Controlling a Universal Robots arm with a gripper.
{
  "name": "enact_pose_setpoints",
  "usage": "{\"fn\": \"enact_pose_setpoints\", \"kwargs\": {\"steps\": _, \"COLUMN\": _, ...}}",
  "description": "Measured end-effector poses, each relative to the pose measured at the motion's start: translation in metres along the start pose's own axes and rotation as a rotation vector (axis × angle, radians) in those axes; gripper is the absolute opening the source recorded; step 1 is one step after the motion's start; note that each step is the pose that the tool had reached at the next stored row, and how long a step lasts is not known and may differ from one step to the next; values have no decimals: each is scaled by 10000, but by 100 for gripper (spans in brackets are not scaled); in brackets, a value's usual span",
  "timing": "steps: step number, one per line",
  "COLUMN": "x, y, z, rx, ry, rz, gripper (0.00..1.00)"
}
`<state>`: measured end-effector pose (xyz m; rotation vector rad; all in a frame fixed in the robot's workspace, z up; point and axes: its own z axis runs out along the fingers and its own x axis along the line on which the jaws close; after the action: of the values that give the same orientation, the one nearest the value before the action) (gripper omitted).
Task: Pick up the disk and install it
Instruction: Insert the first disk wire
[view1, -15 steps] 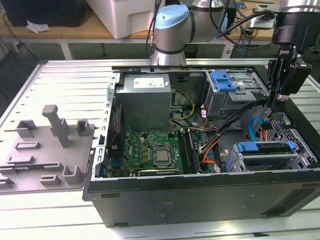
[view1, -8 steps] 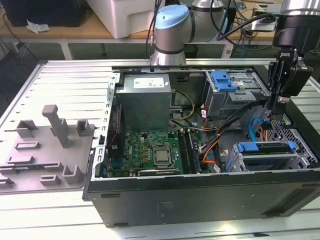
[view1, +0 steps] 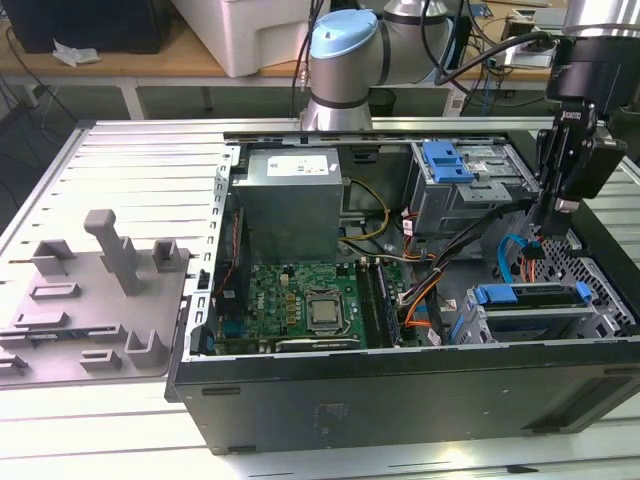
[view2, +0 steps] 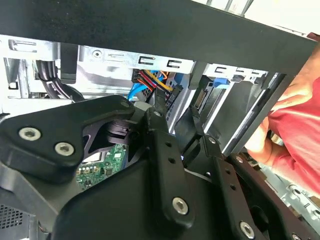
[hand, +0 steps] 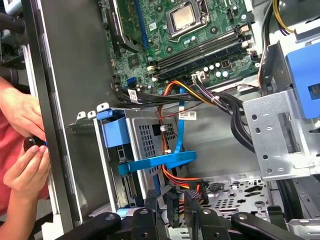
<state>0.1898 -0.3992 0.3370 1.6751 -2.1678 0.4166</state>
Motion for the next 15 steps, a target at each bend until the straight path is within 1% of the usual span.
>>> {"fn": "enact_pose_setpoints", "kwargs": {"steps": 1, "x": -5, "y": -9, "z": 3, "rx": -21, "ry": 25, "rz": -22, "gripper": 35}}
{"fn": "enact_pose_setpoints", "kwargs": {"steps": 3, "x": -10, "y": -26, "z": 3, "rx": -15, "ry": 42, "rz": -44, "gripper": 35}}
{"fn": "enact_pose_setpoints", "kwargs": {"steps": 4, "x": -13, "y": -35, "z": 3, "rx": 3, "ry": 55, "rz": -75, "gripper": 35}}
{"fn": "enact_pose_setpoints", "kwargs": {"steps": 5, "x": -13, "y": -37, "z": 4, "rx": 59, "ry": 92, "rz": -164, "gripper": 35}}
{"fn": "enact_pose_setpoints", "kwargs": {"steps": 9, "x": -20, "y": -37, "z": 16, "rx": 159, "ry": 179, "rz": -317, "gripper": 35}}
{"fn": "enact_pose_setpoints", "kwargs": {"steps": 12, "x": -30, "y": -36, "z": 36, "rx": 178, "ry": 221, "rz": -332, "gripper": 35}}
{"fn": "enact_pose_setpoints", "kwargs": {"steps": 15, "x": -35, "y": -35, "z": 41, "rx": 179, "ry": 238, "rz": -326, "gripper": 35}}
